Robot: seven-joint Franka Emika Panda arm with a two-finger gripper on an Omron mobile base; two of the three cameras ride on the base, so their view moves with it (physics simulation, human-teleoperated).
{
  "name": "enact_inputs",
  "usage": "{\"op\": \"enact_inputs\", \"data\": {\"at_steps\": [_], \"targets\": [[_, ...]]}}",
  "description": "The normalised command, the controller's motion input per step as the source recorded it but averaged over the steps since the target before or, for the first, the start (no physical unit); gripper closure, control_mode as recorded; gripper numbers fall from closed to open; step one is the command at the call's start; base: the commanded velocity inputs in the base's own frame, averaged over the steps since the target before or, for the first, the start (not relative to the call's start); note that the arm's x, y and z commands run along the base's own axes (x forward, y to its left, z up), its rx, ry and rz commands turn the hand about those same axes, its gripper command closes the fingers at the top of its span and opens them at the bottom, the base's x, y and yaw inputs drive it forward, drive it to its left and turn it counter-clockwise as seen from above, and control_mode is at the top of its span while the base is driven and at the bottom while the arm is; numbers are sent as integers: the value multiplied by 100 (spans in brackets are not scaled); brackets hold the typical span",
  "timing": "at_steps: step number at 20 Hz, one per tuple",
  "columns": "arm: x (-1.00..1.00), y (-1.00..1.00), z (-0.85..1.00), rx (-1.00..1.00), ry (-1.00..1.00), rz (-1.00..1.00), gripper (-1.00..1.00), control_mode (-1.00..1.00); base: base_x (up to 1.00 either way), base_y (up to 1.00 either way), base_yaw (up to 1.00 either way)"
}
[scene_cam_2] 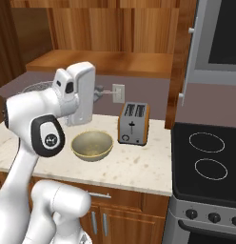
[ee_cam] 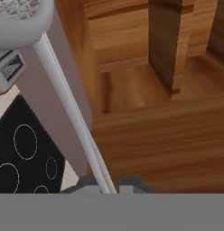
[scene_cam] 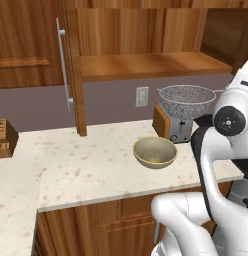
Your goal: Open the cabinet and setup a tea strainer by placing it in the bowl upright.
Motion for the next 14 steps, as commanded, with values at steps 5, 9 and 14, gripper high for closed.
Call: {"op": "enact_inputs", "data": {"at_steps": [5, 9, 14], "targets": [[0, 0, -65, 3, 0, -16, 100, -100, 0, 0, 0], [0, 0, -62, 1, -7, -6, 100, -100, 0, 0, 0], [1, 0, -68, 0, -9, 0, 100, -100, 0, 0, 0]]}}
